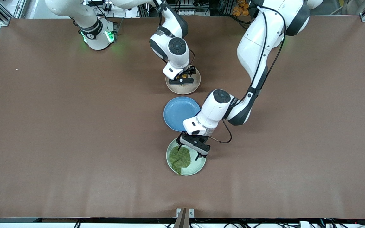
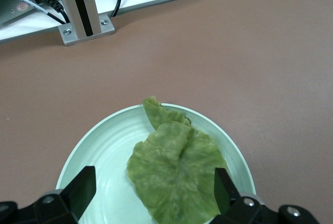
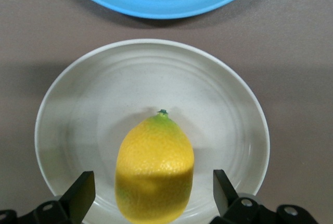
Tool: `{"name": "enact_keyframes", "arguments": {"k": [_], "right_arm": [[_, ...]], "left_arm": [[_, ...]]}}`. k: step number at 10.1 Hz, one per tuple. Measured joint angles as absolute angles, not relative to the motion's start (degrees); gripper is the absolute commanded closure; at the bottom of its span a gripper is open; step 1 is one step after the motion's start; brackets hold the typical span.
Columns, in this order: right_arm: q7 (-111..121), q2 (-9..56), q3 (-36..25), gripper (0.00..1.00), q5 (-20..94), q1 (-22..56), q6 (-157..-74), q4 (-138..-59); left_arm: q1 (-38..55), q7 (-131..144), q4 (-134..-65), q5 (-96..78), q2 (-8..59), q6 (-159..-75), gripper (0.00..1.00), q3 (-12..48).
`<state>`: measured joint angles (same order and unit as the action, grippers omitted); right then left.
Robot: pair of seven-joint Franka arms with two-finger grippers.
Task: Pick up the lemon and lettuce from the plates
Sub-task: 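Close the right gripper on the lemon and lift it off the plate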
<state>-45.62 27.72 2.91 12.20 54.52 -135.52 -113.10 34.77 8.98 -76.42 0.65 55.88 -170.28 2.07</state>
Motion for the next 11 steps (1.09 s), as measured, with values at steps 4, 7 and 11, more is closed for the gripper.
{"name": "enact_keyframes", "arguments": {"k": [4, 7, 11], "right_arm": [[-46.7, 29.2, 2.9, 0.62, 12.5, 54.8, -137.9, -113.5], [-46.9, 29.2, 2.9, 1.00, 12.6, 54.8, -138.3, -113.4], [-47.0, 27.9, 2.5, 1.00, 12.6, 54.8, -138.4, -112.9]], "left_arm": [[37.8, 8.9, -73.4, 0.7, 59.4, -170.7, 0.00, -0.9], [38.7, 8.9, -72.8, 0.7, 60.8, -170.7, 0.00, -1.1], [39.3, 8.9, -71.6, 0.7, 63.2, -170.8, 0.00, -1.4]]}}
